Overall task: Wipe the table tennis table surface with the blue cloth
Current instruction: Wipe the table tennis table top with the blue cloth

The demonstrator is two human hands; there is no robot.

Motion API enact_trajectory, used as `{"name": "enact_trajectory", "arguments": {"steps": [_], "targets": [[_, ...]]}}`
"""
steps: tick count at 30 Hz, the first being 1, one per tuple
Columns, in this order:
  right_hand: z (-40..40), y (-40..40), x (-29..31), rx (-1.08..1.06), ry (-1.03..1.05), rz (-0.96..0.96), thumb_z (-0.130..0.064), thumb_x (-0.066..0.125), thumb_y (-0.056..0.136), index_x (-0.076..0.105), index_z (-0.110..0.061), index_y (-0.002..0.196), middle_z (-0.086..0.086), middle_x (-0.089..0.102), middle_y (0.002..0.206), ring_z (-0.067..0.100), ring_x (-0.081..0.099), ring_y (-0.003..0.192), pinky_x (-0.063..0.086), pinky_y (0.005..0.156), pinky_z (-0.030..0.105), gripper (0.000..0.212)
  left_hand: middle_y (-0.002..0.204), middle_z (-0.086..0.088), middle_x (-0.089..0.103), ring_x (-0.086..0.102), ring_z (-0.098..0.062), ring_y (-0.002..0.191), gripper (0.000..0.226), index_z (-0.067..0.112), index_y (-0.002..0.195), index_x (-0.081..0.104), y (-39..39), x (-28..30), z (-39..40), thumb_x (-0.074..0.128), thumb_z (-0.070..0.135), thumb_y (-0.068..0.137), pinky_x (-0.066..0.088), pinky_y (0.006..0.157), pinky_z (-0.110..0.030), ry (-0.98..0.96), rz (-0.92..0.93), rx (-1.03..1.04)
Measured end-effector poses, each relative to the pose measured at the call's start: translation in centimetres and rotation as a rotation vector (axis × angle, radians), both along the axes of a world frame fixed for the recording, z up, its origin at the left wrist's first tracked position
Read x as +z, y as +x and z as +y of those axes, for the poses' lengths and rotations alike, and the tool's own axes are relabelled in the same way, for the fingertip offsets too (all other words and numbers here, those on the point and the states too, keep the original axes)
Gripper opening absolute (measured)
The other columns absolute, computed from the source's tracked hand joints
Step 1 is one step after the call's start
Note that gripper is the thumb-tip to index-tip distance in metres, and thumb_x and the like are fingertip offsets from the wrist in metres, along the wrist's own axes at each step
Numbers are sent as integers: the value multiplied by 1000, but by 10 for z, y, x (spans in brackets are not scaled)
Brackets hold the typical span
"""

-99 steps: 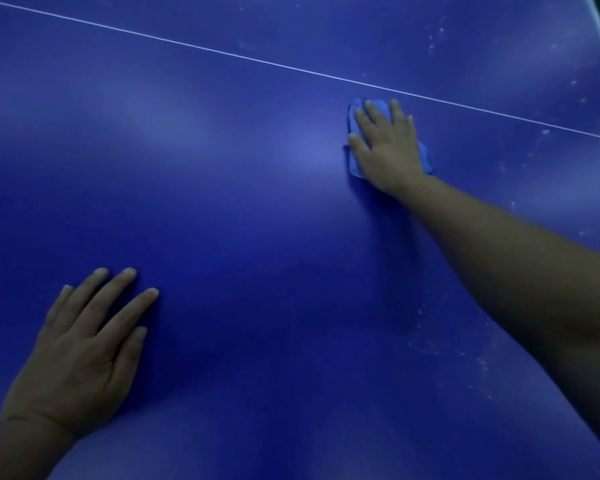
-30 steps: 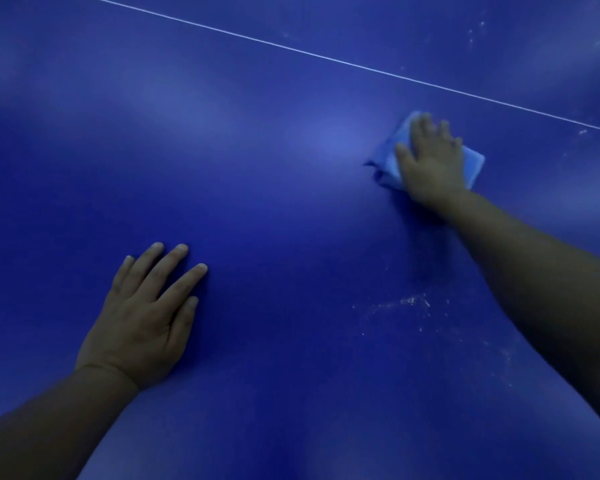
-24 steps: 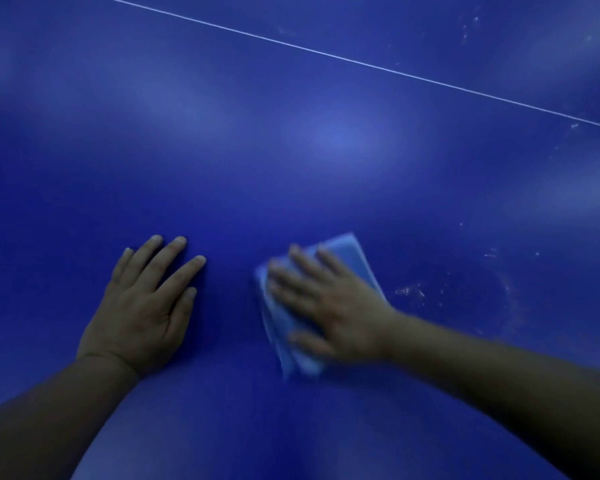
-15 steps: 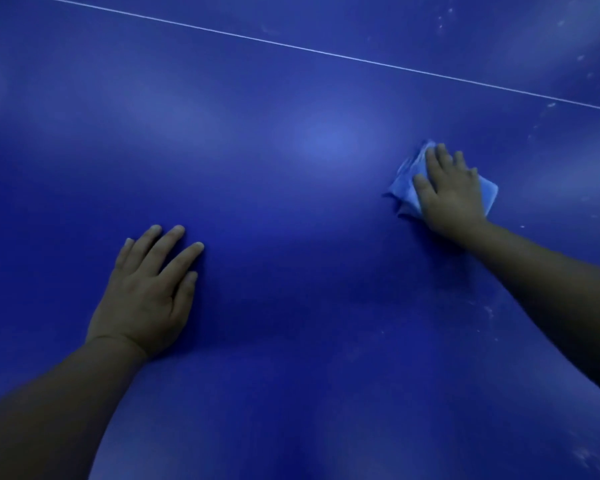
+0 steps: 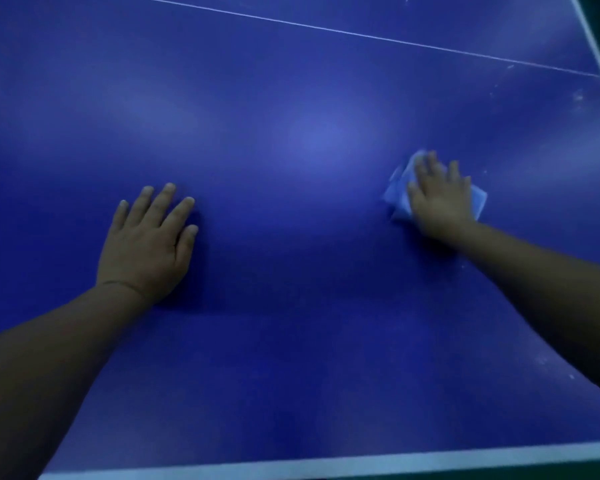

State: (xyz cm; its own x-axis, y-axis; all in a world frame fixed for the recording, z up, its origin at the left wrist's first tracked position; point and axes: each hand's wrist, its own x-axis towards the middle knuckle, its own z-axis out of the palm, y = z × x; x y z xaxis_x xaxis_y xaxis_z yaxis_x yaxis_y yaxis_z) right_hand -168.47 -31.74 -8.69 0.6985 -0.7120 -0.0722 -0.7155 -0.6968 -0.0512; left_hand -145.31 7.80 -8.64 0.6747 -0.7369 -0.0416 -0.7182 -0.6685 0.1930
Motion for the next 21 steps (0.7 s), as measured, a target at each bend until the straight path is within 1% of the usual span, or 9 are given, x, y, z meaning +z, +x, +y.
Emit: {"name": "enact_trajectory", "arguments": {"steps": [2,3,7,10,12,13,15,19,21], "targets": [[11,18,3,-261,56,-44,-45,20,103,13,-23,158,0,8,166,45,8,148,10,116,66,59,156,-16,39,30,-38,146,65,10,146,49,-20,0,18,25,46,97,19,118,-56,-39,17,-20],[33,28,-1,-257,49,-57,-42,23,104,15,-22,158,0,10,166,46,10,148,10,115,68,58,155,-16,40,31,-37,146,64,8,145,49,-29,0,28,27,45,98,19,118,-55,-44,32,-35],[187,30,-16,378,-88,-142,-37,32,98,45,-12,147,12,41,154,55,36,135,32,101,74,57,154,-16,41,31,-35,146,61,5,142,51,-70,2,70,30,41,98,20,119,-53,-51,63,-44],[278,-48,-5,888,88,-28,-47,36,100,37,-26,152,2,30,161,43,21,147,15,116,64,56,154,-16,41,29,-36,146,58,4,140,53,-103,7,102,33,39,97,14,120,-49,-80,52,-7],[261,-78,-3,979,90,-14,-50,39,98,38,-29,151,-1,30,161,40,21,148,14,117,59,56,155,-15,40,27,-35,147,58,4,140,52,-125,8,120,34,39,97,7,122,-44,-74,55,-2],[238,-79,-8,916,36,-4,-50,40,97,38,-28,150,1,34,159,42,27,146,20,115,61,57,156,-14,39,26,-33,147,58,5,141,52,-134,8,128,33,39,97,5,122,-43,-62,60,-11],[181,-70,-15,577,-37,-2,-48,35,96,34,-24,151,6,37,157,46,34,141,30,108,67,60,157,-12,36,23,-32,149,60,6,142,51,-144,4,137,33,40,97,5,123,-43,-46,75,-30],[153,-58,0,-275,95,-100,-51,22,101,17,-29,158,-4,11,166,35,9,151,9,119,60,61,161,-13,28,12,-32,152,61,8,148,42,-154,-3,133,33,41,97,-3,125,-41,-64,88,5],[217,-66,-5,-313,22,-122,-52,23,100,22,-28,157,-4,15,166,36,12,151,9,119,59,63,161,-15,27,11,-33,152,62,8,149,40,-156,-4,131,33,41,97,-7,124,-39,-81,99,30]]}}
